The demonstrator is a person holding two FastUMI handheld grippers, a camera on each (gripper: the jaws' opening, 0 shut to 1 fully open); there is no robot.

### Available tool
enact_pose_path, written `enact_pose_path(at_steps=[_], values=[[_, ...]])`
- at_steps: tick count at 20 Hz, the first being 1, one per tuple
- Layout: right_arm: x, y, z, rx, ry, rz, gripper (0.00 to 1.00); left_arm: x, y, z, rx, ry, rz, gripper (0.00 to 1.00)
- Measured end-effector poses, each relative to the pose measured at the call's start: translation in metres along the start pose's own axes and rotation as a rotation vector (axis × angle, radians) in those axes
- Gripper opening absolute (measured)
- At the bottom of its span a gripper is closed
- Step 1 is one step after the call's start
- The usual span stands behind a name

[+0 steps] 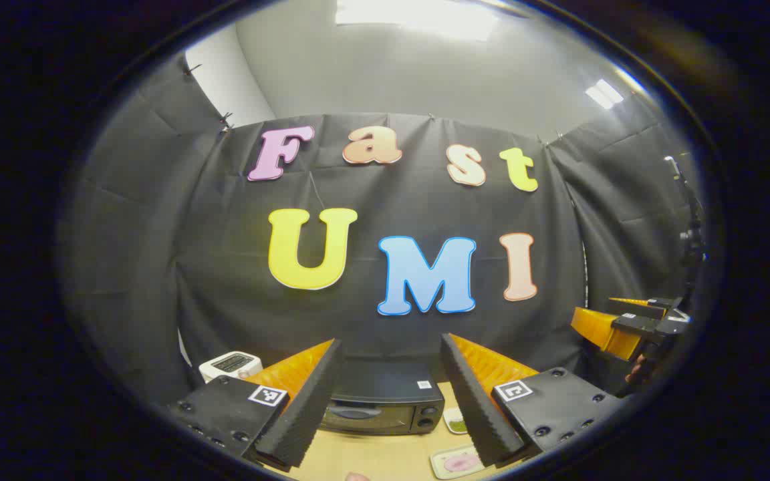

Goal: Open the electric oven with the left hand, put the food in, and close the electric oven.

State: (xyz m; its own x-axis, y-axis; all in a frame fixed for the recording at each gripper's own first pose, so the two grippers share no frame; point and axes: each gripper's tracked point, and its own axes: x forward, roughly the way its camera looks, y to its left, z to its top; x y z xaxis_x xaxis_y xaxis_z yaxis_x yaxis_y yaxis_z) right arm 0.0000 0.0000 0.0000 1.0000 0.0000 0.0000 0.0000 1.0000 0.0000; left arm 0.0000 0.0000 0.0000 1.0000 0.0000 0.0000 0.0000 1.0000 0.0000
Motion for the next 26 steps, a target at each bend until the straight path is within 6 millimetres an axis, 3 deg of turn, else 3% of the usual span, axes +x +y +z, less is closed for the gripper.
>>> enact_pose_path(at_steps=[9,11,13,14,17,18,20,25,26], values=[[0.003,0.017,-0.01,0.037,0.028,-0.045,0.97,0.021,0.012,0.003,0.012,-0.013,-0.07,1.0],[0.007,0.02,-0.008,0.026,0.025,-0.044,0.97,0.023,0.015,0.003,0.009,-0.011,-0.072,0.92],[0.01,0.02,-0.008,0.011,0.023,-0.051,0.97,0.026,0.017,-0.002,0.003,-0.004,-0.075,0.92],[0.011,0.02,-0.01,0.01,0.025,-0.054,0.97,0.029,0.017,-0.005,-0.004,0.008,-0.078,1.0],[0.014,0.022,-0.014,0.014,0.037,-0.056,0.97,0.037,0.019,-0.016,-0.029,0.03,-0.089,1.0],[0.015,0.022,-0.017,0.014,0.043,-0.057,0.97,0.043,0.02,-0.022,-0.023,0.036,-0.086,0.97],[0.018,0.024,-0.021,0.011,0.055,-0.057,0.97,0.055,0.021,-0.04,-0.023,0.063,-0.087,1.0],[0.022,0.023,-0.032,-0.026,0.081,-0.075,0.97,0.094,0.03,-0.113,-0.049,0.206,-0.086,1.0],[0.022,0.021,-0.036,-0.035,0.09,-0.08,0.97,0.101,0.033,-0.126,-0.048,0.236,-0.084,0.92]])
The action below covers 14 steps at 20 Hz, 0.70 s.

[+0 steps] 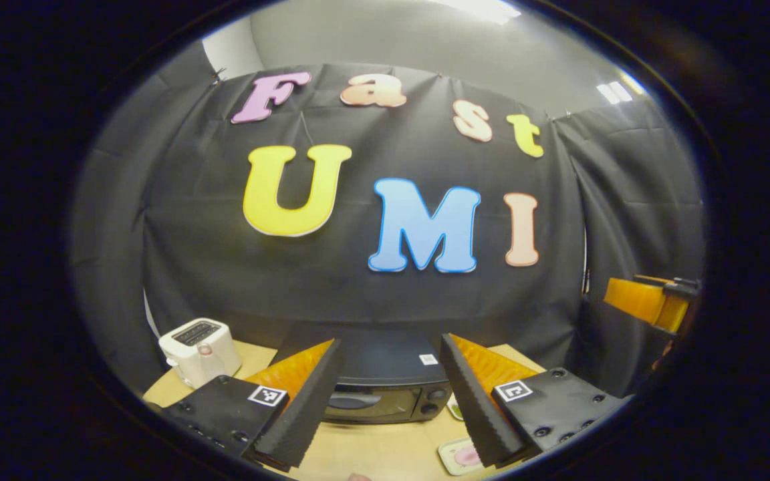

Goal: Open the electric oven with the left hand, put the food in, and close the electric oven.

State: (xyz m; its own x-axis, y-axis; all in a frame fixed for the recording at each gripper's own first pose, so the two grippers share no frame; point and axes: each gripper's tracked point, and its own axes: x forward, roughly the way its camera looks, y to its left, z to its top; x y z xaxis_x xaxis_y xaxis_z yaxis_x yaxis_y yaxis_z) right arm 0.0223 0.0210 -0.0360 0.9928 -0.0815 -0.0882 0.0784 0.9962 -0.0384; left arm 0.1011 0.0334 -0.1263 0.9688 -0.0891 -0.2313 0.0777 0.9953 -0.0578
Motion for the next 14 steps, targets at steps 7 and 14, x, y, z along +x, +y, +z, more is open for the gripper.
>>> enact_pose_path(at_steps=[7,14], values=[[-0.006,-0.022,-0.017,-0.023,0.052,-0.074,0.96,0.07,0.045,-0.079,-0.004,0.167,0.036,0.92],[-0.023,-0.04,-0.023,-0.044,0.072,-0.142,0.97,0.124,0.071,-0.152,0.016,0.316,0.059,0.98]])
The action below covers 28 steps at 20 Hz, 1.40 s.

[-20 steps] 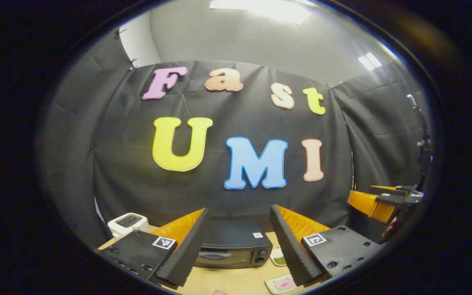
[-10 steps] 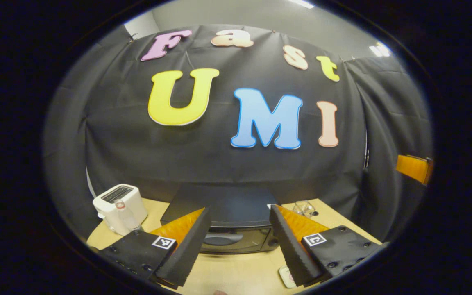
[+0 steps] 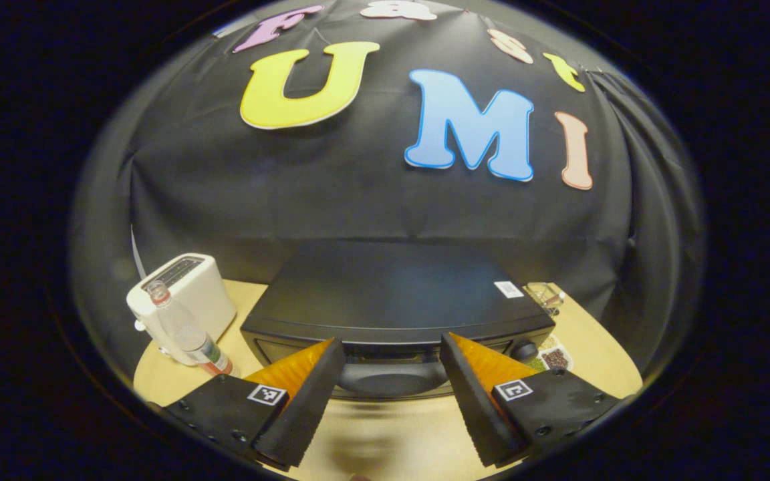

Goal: Open the electric oven with the left hand, put the food in, and close the electric oven.

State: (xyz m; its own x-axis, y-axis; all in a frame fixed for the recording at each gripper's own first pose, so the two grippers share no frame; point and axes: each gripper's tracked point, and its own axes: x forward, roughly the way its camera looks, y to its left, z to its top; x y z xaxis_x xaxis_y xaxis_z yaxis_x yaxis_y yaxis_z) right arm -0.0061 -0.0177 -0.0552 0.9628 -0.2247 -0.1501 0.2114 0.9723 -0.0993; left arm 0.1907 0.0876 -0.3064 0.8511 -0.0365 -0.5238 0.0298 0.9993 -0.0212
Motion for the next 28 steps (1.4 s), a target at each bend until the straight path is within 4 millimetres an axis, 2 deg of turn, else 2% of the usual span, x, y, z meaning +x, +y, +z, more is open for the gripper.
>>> enact_pose_path(at_steps=[3,7,10,12,14,21,22,26,28], values=[[-0.006,-0.003,0.0,-0.033,0.003,-0.011,0.97,0.008,0.003,-0.001,0.026,-0.002,0.018,0.99],[-0.012,0.001,0.001,-0.046,0.009,-0.016,0.97,0.007,0.001,-0.003,0.087,-0.012,0.04,0.98],[-0.021,0.008,-0.001,-0.053,0.009,-0.012,0.97,0.003,0.0,-0.006,0.055,-0.001,0.018,1.0],[-0.027,0.014,0.0,-0.051,0.006,-0.007,0.97,-0.006,0.0,-0.011,0.063,0.005,0.004,0.98],[-0.03,0.021,0.001,-0.045,0.0,0.012,0.97,-0.016,-0.001,-0.02,0.059,0.009,-0.009,1.0],[-0.031,0.037,-0.007,-0.056,0.031,0.064,0.97,-0.048,-0.004,-0.061,0.064,0.045,-0.005,0.98],[-0.03,0.038,-0.01,-0.057,0.037,0.07,0.97,-0.051,-0.004,-0.067,0.065,0.051,-0.005,1.0],[-0.027,0.039,-0.013,-0.069,0.06,0.084,0.97,-0.062,-0.005,-0.091,0.084,0.089,0.002,0.98],[-0.028,0.039,-0.016,-0.07,0.067,0.09,0.97,-0.067,-0.006,-0.108,0.084,0.121,0.0,1.0]])
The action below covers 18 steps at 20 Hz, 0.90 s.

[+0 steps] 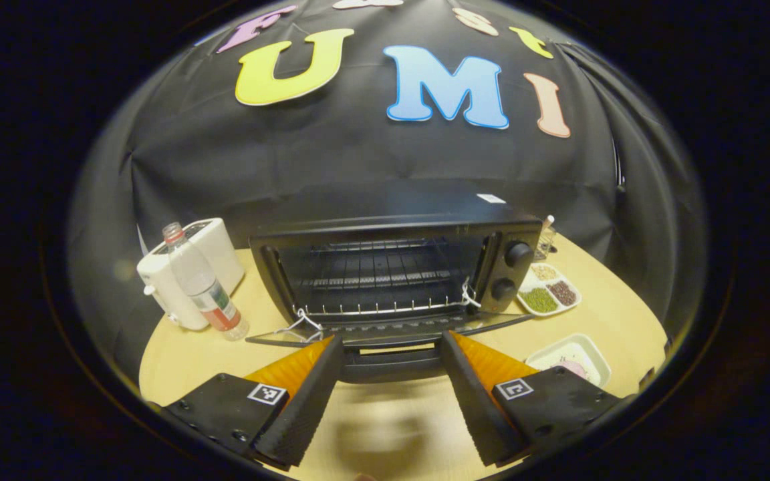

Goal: Open the electric oven with the left hand, put the food in, and close the electric oven.

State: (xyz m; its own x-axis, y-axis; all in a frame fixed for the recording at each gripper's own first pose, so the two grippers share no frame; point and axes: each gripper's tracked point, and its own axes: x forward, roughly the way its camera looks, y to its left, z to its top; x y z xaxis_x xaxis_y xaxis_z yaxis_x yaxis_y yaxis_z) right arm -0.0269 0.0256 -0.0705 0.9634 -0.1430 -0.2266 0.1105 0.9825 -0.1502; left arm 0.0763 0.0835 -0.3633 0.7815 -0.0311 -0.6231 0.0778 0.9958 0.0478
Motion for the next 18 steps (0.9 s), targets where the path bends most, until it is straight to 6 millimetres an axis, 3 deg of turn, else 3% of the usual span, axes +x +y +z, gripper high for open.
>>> enact_pose_path(at_steps=[4,6,9,12,18], values=[[-0.003,-0.002,-0.007,-0.015,0.026,0.001,0.97,-0.001,-0.001,-0.047,-0.047,0.14,-0.006,0.98],[-0.005,-0.004,-0.009,-0.016,0.03,-0.003,0.97,-0.002,0.009,-0.047,-0.082,0.133,0.008,1.0],[-0.006,-0.002,-0.019,-0.011,0.06,0.004,0.97,-0.013,0.014,-0.024,-0.108,0.071,-0.004,0.98],[-0.002,0.004,-0.039,0.01,0.127,0.028,0.97,-0.036,0.022,0.014,-0.119,-0.035,-0.022,0.98],[0.017,0.007,-0.096,0.001,0.334,0.083,0.97,-0.122,0.041,0.105,-0.146,-0.301,-0.048,1.0]])
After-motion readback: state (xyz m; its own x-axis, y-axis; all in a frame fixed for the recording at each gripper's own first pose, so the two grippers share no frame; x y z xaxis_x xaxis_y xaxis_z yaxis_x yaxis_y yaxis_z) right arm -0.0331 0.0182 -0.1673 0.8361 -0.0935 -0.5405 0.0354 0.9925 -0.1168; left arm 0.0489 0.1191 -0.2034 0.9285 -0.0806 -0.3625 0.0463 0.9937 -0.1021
